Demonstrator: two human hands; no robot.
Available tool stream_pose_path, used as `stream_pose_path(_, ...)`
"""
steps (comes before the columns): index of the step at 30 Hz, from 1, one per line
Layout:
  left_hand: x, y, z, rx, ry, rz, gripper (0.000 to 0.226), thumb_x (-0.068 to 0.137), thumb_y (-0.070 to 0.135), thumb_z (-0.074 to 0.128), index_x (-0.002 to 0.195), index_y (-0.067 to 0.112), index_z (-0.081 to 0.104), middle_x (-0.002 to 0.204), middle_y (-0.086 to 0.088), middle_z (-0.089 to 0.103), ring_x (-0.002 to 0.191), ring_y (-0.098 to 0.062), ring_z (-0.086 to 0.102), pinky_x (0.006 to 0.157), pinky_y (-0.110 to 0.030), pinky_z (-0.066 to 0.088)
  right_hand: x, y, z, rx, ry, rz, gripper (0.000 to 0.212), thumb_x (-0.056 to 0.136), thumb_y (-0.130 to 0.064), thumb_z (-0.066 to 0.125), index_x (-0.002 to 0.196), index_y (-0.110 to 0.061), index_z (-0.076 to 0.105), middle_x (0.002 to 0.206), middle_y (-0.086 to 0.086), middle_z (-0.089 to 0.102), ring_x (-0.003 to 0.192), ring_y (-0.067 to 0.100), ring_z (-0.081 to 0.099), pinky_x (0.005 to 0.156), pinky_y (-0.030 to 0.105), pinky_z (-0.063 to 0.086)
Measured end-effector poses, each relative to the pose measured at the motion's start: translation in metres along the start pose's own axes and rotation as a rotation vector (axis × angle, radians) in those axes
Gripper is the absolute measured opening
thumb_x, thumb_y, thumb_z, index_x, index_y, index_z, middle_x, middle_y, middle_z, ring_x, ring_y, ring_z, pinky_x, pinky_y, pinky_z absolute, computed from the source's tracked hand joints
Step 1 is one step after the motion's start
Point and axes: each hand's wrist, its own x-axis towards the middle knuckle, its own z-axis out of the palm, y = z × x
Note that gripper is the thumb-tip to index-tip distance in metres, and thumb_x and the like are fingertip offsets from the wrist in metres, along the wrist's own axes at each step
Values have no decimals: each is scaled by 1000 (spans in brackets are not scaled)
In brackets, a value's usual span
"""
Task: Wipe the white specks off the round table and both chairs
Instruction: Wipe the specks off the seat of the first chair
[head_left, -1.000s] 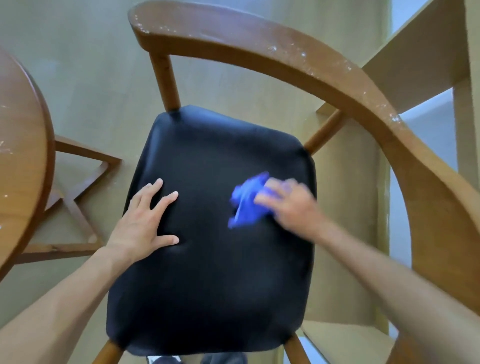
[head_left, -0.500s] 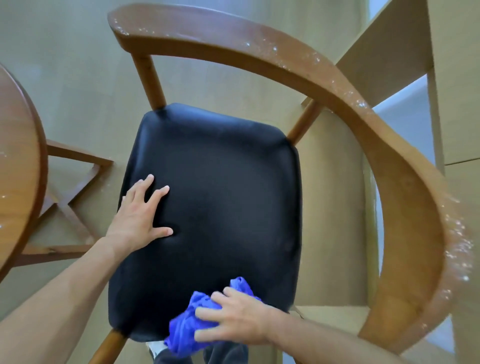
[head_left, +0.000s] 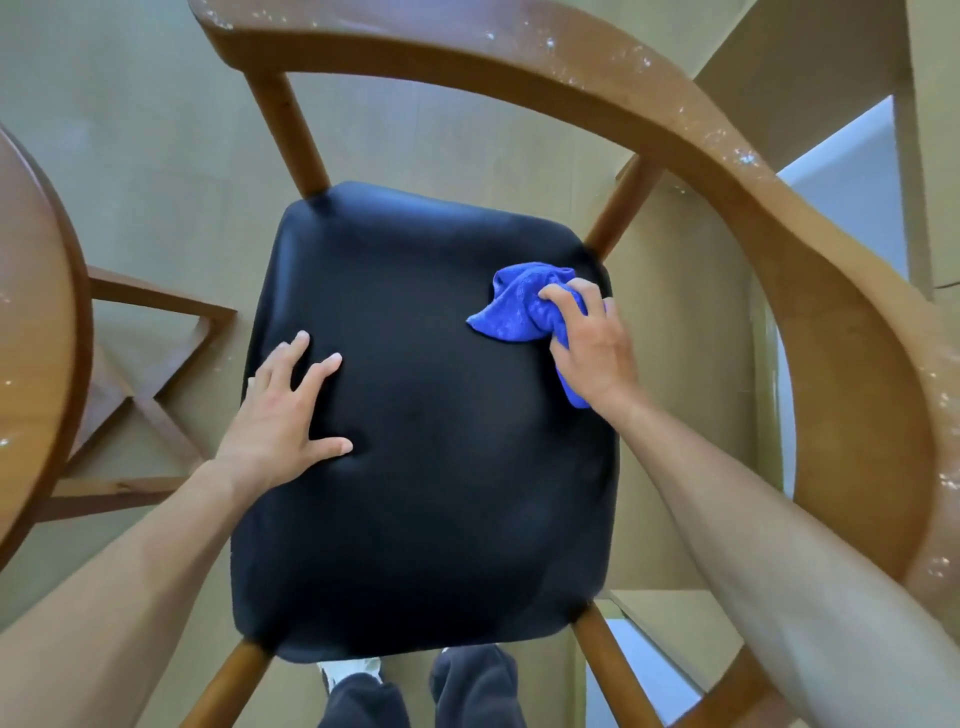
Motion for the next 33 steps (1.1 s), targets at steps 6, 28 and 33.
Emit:
stream_pose_path(6,2,2,-2,48,-24,-20,100,70,43,81,150,25,23,160,-6,-5,146,-25,-6,117,-52,16,-42,-27,-4,93,2,351,55,81,-6,59,133,-21,50,135,7,43,100,33,50,82,48,49)
stream_pose_path(28,43,33,-25,560,-244,258,129,66,61,74,144,39,-27,147,-9,-40,138,-45,-26,107,-58,28,-61,-78,-2,439,356,1172,49,86,-9,59,134,-15,49,137,13,49,120,37,46,92,39,38)
stream_pose_path(33,45,28,-19,548,-231,263,131,66,59,76,142,41,-29,147,-7,-40,137,-44,-28,108,-57,29,53,-58,0,263,214,884,51,89,-14,54,139,-19,43,139,13,42,116,36,43,80,37,41)
